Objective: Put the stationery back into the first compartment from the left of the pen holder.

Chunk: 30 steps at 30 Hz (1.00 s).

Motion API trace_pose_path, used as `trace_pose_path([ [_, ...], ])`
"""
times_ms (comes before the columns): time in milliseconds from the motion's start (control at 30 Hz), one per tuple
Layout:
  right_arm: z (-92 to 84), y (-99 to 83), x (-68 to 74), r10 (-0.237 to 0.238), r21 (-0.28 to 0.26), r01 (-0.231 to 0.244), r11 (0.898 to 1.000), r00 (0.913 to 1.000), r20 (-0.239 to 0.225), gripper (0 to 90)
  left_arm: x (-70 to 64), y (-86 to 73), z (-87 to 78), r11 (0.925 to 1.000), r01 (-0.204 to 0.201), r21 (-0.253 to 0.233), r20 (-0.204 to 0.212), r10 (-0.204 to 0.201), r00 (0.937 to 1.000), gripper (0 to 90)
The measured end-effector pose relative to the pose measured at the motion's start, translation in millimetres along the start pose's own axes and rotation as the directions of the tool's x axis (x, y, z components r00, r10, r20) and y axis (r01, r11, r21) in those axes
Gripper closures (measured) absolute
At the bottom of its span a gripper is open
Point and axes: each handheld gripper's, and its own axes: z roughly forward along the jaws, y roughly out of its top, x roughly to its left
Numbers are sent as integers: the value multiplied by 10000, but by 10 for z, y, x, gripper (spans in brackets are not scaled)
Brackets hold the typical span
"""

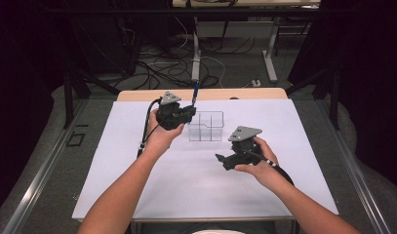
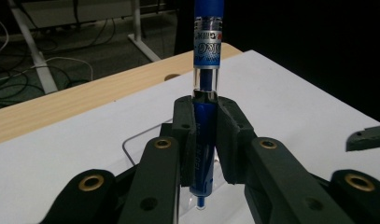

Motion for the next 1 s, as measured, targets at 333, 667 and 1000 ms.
trace_pose_path([
  [333,-20,-162,-98,1242,204,-1244,9920,9922,117,0,32,-15,165,9991,134,-408,-395,-150,9991,796],
  [667,-40,-279,-157,1916,108,-1918,9814,9812,228,0,46,-73,339,9989,319,-354,-863,-348,9957,796],
  [1000,-15,-366,-198,2239,-1,-2240,9746,9743,234,0,48,-154,422,9981,529,-323,-1108,-562,9923,796],
])
